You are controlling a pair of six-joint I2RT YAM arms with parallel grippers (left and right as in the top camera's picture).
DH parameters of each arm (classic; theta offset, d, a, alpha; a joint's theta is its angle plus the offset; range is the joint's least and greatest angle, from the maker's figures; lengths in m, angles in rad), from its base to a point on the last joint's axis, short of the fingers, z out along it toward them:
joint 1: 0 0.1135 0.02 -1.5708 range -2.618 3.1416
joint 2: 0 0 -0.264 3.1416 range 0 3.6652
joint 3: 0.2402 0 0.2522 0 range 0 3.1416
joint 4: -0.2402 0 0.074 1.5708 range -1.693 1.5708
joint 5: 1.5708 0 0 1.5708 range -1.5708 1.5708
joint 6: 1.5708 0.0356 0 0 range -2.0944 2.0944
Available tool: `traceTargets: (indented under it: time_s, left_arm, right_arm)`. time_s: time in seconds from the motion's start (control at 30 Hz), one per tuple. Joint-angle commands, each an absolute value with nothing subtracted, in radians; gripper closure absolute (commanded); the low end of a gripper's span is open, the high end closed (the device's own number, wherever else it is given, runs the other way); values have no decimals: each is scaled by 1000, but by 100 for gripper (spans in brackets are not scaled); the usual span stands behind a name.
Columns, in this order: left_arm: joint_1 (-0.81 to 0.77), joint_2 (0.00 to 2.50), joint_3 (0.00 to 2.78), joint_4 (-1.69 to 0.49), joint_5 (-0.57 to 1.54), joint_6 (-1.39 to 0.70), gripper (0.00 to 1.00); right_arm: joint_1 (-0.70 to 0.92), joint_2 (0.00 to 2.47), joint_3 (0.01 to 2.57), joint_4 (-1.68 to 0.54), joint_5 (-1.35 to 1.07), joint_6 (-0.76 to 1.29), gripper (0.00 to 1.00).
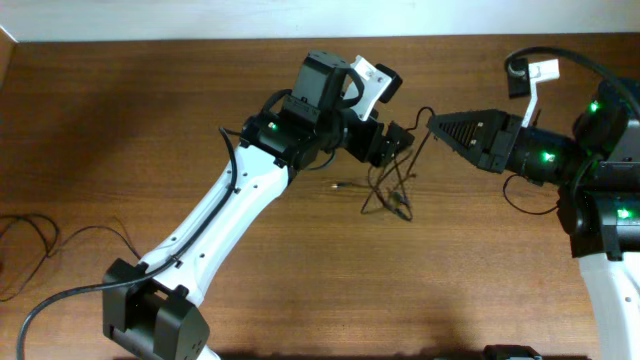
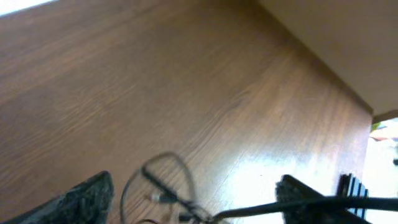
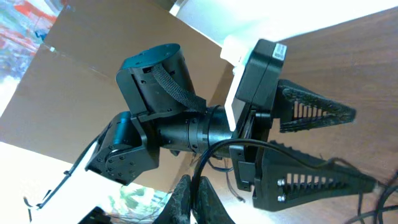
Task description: Untangle cables
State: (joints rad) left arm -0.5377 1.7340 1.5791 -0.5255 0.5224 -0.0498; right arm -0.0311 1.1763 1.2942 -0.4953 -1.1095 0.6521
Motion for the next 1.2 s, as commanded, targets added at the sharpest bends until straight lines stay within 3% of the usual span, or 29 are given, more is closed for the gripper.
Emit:
traceTargets:
  time_s: [0.0, 0.07, 0.1, 0.13, 0.3, 0.33, 0.37, 0.4, 0.43, 0.5, 0.6, 0.67, 0.77, 0.9, 1.17]
  left_arm:
    - [-541, 1735, 1571, -500, 562, -57, 52]
    - [-543, 1735, 1571, -501, 561, -56, 67]
    - [-544, 1737, 1569, -502, 561, -56, 92]
    - [-545, 1737, 1566, -502, 561, -56, 100]
    - [-547, 1737, 1551, -488, 574, -60, 100]
    - [-547, 1737, 1551, -486, 587, -60, 94]
    - [-548, 1737, 1551, -487, 600, -60, 64]
    - [-550, 1737, 1551, -488, 609, -60, 40]
    - [-550, 1737, 1551, -492, 608, -59, 25]
    - [-538, 1737, 1551, -512, 607, -29, 14]
    - [-493, 1737, 1551, -570, 659, 29, 16]
    - [-460, 1737, 1551, -577, 816, 90, 22]
    - [-427, 1737, 1551, -577, 1007, 191, 22]
    - [-432, 1737, 1551, -575, 1059, 257, 20]
    - [-482, 1741, 1551, -463, 1058, 256, 36]
  right_arm:
    - [-33, 1168, 1319, -490, -1145, 694, 96]
    - [-33, 1168, 1319, -489, -1145, 698, 96]
    - [-33, 1168, 1319, -489, -1145, 698, 96]
    - [-33, 1168, 1319, -488, -1144, 697, 96]
    - [-34, 1169, 1319, -489, -1150, 698, 96]
    - [-34, 1169, 1319, -489, -1152, 698, 96]
    - [-34, 1169, 1319, -489, -1152, 697, 96]
    - [-34, 1169, 1319, -489, -1152, 697, 96]
    - [-34, 1169, 1319, -489, -1152, 697, 96]
    - [-34, 1169, 1319, -489, -1152, 697, 96]
    - [-34, 1169, 1319, -489, -1152, 697, 96]
    - [-34, 1169, 1319, -489, -1152, 698, 96]
    - [-34, 1169, 1319, -485, -1165, 715, 96]
    - [-34, 1169, 1319, -458, -1209, 747, 96]
    - [-33, 1169, 1319, -444, -1254, 807, 96]
